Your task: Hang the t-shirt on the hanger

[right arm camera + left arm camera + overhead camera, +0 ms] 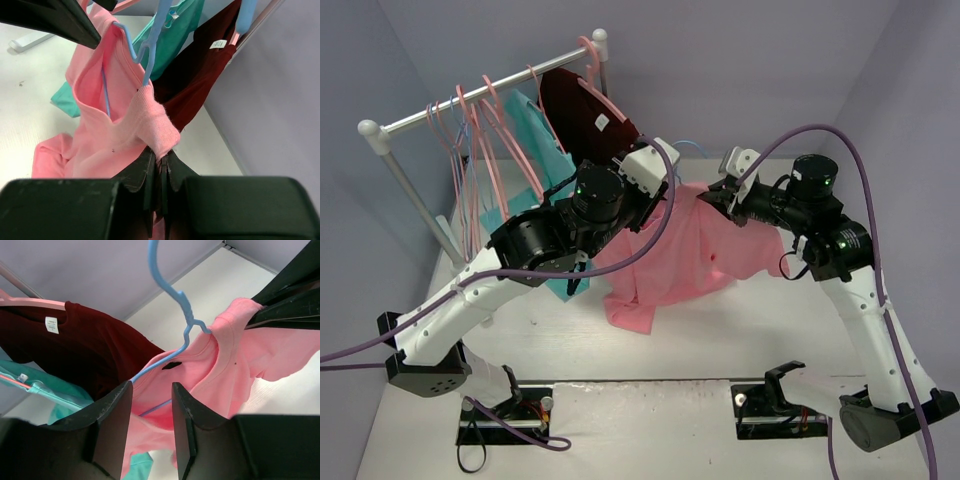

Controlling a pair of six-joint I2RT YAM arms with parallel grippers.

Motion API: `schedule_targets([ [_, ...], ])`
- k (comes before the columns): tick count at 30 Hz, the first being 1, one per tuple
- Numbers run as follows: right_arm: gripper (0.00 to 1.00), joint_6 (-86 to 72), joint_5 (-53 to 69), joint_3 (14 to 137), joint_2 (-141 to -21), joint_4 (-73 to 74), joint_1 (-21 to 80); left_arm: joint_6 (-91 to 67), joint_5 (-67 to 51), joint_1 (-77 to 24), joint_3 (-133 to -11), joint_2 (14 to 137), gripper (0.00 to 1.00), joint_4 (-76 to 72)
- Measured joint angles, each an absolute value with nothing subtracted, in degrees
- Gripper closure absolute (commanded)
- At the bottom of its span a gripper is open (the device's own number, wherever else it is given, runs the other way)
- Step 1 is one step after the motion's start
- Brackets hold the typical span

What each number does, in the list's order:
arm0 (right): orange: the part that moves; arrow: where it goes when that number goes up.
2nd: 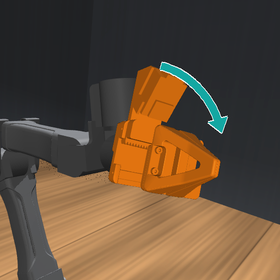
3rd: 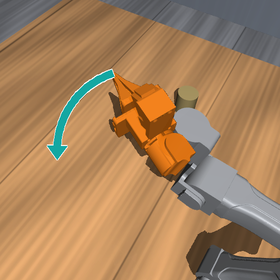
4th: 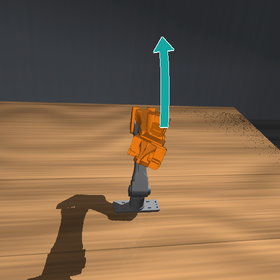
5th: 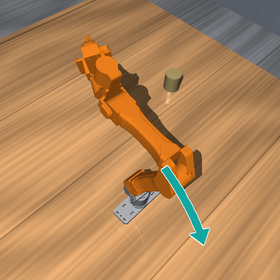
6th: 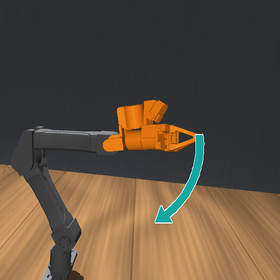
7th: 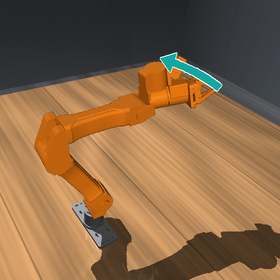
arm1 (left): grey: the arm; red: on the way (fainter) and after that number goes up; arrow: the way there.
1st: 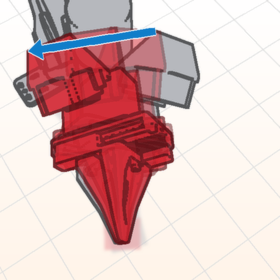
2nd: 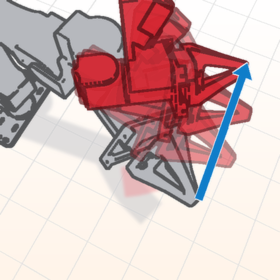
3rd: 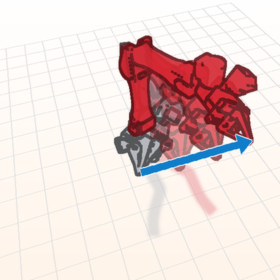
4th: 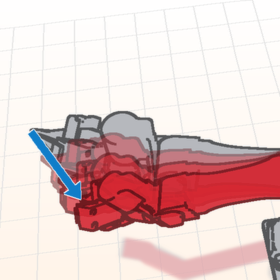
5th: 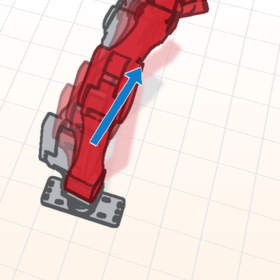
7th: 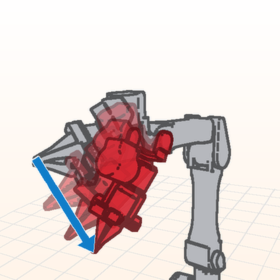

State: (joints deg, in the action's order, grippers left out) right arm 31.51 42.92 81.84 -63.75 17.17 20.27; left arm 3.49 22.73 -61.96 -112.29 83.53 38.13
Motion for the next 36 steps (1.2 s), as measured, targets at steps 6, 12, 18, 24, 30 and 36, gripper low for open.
schedule_targets([
  [6,1.00,31.3,43.3,81.8,-64.3,16.9,20.3,9.0,16.8,-57.0,-110.9,81.4,0.57,37.8],
  [12,1.00,31.2,44.4,81.8,-65.0,16.9,20.2,13.6,-1.4,-36.5,-102.6,71.1,0.50,39.5],
  [18,1.00,31.1,45.4,81.8,-65.3,16.9,20.2,20.9,-21.8,-25.2,-101.3,67.5,0.44,41.8],
  [24,1.00,30.5,46.6,81.8,-65.4,16.9,20.2,27.9,-37.2,-21.5,-103.0,73.6,0.44,46.1],
  [30,1.00,30.2,47.0,81.8,-65.4,16.9,20.2,31.6,-44.2,-21.4,-104.9,82.9,0.44,50.3],
  [36,1.00,30.1,47.0,81.2,-65.3,16.8,19.9,33.0,-49.1,-21.4,-105.1,85.1,0.44,51.9],
])
